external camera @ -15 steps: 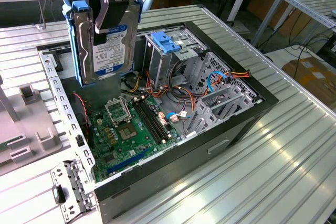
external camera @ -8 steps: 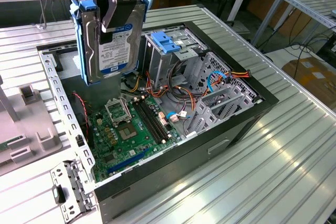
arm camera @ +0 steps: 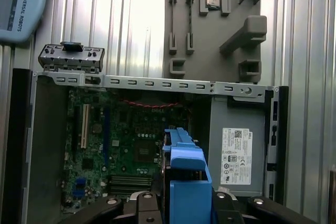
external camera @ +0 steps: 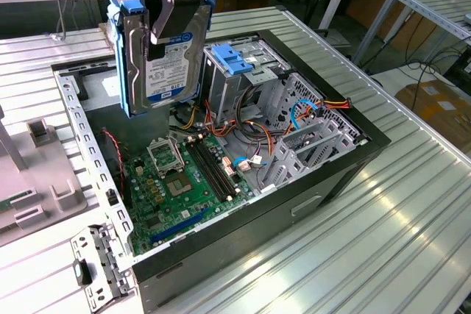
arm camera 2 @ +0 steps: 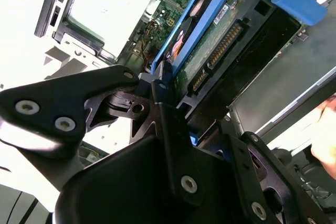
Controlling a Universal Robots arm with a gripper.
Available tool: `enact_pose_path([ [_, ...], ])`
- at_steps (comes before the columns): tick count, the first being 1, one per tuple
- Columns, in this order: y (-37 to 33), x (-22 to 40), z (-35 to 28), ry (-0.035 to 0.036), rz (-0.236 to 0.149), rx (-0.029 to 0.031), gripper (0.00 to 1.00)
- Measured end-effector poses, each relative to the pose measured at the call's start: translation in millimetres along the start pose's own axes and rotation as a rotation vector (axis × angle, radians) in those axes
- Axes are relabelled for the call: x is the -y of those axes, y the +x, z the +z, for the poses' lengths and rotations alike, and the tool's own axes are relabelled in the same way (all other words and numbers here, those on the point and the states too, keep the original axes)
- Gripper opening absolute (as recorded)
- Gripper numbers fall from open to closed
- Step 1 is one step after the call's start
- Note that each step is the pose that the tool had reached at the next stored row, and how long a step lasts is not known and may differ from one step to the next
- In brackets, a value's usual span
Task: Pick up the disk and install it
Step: 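Pick up the disk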
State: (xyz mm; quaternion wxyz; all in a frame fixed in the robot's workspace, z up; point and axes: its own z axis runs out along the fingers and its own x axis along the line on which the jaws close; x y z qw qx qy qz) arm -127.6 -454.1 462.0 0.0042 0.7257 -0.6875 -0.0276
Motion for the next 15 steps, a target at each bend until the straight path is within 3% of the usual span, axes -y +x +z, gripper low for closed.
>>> enact_pose_path([
  [15,0.8,14.6,-0.6,0.0,0.0,-0.0001,0.37],
])
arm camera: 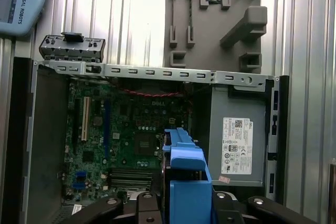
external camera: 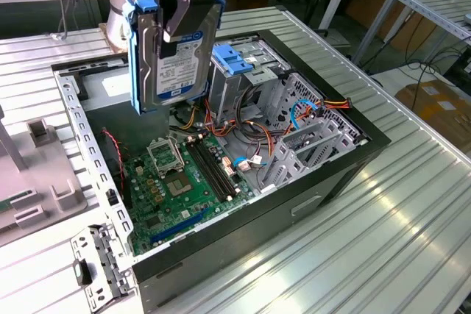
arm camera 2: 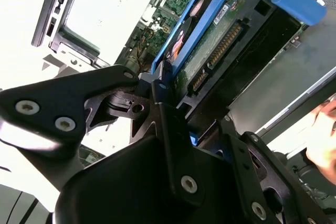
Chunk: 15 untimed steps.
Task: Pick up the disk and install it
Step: 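Pick up the disk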
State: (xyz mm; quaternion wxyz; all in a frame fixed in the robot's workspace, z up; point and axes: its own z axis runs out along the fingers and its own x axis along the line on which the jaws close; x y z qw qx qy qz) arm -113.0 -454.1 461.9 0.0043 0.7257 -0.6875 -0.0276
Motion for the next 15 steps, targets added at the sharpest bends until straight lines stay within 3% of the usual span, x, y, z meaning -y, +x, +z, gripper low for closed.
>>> enact_pose_path([
  [15,0.9,16.6,-0.6,-0.0001,0.0,0.0,0.37],
])
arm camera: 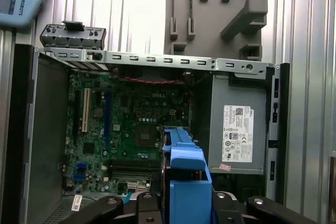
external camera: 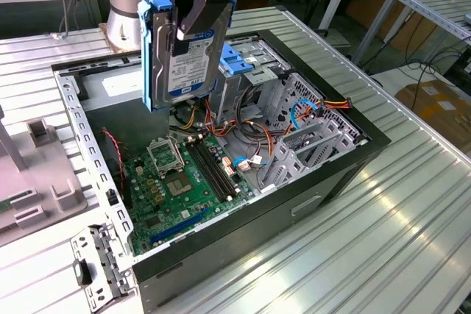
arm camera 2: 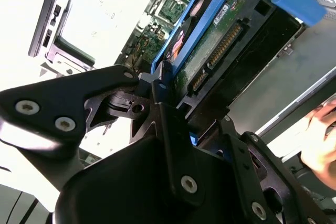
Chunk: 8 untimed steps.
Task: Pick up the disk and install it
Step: 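Pick up the disk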
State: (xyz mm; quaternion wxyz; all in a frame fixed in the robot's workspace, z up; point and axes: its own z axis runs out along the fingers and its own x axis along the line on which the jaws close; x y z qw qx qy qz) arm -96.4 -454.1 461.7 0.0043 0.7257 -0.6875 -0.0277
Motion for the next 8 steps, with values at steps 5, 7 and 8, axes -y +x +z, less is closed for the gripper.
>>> enact_pose_path([
  [5,0.5,5.9,-0.2,0.0,0.0,0.0,0.37],
  [7,0.9,7.7,-0.3,0.0,0.0,0.0,0.37],
  [8,1.2,8.3,-0.3,-0.0001,0.0,0.0,0.37],
])
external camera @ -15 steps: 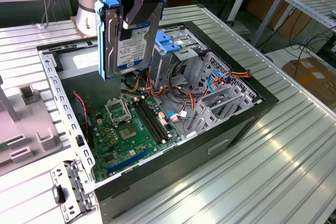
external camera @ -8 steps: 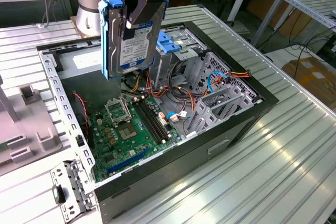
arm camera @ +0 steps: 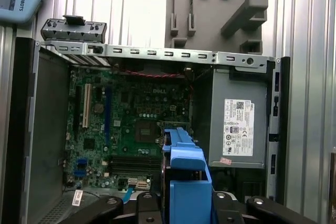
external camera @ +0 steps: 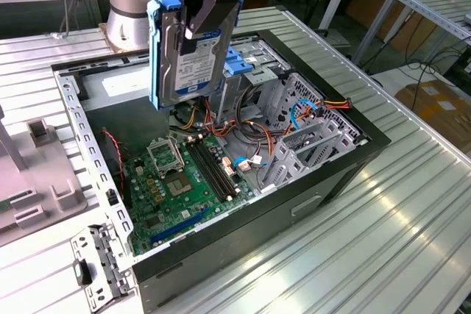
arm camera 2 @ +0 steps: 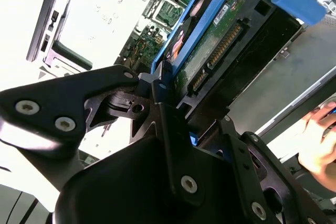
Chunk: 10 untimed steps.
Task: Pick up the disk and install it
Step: 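Pick up the disk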
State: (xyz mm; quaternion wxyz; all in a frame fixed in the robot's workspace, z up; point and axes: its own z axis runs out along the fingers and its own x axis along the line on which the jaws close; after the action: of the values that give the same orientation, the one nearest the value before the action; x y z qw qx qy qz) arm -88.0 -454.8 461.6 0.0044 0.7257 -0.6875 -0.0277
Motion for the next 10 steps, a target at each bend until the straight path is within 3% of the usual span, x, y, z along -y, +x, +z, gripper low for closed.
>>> enact_pose_path([
  [10,4.3,6.2,-0.3,0.0,0.0,0.0,0.37],
])
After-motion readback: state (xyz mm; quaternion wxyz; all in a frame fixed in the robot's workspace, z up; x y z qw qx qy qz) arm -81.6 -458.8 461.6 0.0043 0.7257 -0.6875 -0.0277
